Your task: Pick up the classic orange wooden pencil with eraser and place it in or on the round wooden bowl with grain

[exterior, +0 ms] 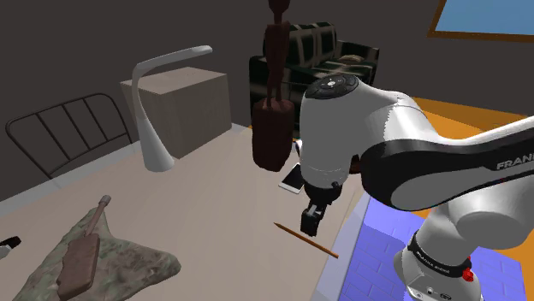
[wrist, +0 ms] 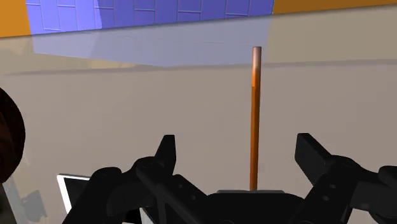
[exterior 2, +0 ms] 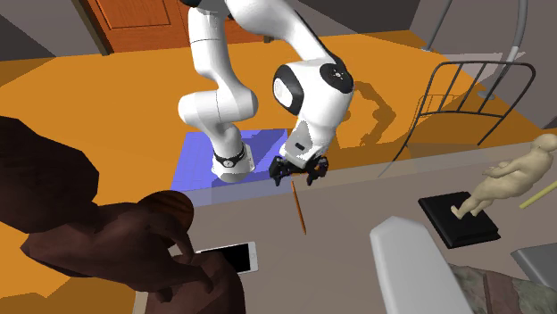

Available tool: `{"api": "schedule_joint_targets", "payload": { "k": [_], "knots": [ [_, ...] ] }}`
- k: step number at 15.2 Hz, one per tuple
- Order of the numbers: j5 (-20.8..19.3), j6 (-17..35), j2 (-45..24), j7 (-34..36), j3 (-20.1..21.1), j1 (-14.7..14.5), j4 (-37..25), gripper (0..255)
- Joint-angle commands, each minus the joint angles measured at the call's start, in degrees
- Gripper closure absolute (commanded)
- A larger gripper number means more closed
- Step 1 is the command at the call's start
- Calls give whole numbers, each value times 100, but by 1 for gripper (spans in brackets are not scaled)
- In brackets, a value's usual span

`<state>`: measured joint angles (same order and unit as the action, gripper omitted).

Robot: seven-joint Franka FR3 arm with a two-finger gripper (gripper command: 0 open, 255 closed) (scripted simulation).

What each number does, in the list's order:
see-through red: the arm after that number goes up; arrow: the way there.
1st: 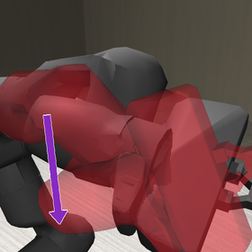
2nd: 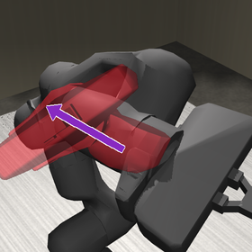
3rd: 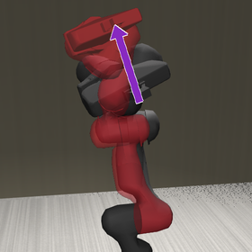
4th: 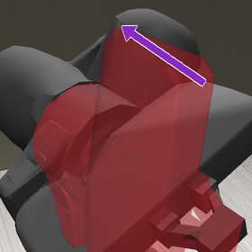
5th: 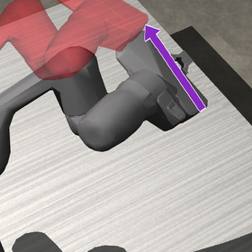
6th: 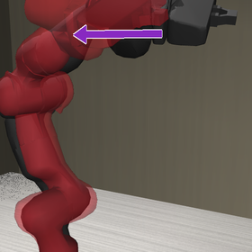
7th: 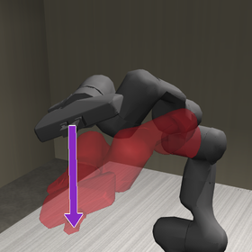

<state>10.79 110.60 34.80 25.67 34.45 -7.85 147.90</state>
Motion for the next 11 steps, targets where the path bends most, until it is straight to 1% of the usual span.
{"api": "schedule_joint_targets", "payload": {
  "k": [1, 2, 3, 10, 11],
  "knots": [
    [-51, 365, -358, 348, 433, 27, 29, 0],
    [-120, 516, -557, 523, 641, 73, 3, 0],
    [-125, 526, -571, 536, 656, 77, 1, 0],
    [-172, 1214, -863, 617, 830, 178, 420, 0],
    [-172, 1214, -863, 617, 830, 178, 420, 0]
  ]
}}
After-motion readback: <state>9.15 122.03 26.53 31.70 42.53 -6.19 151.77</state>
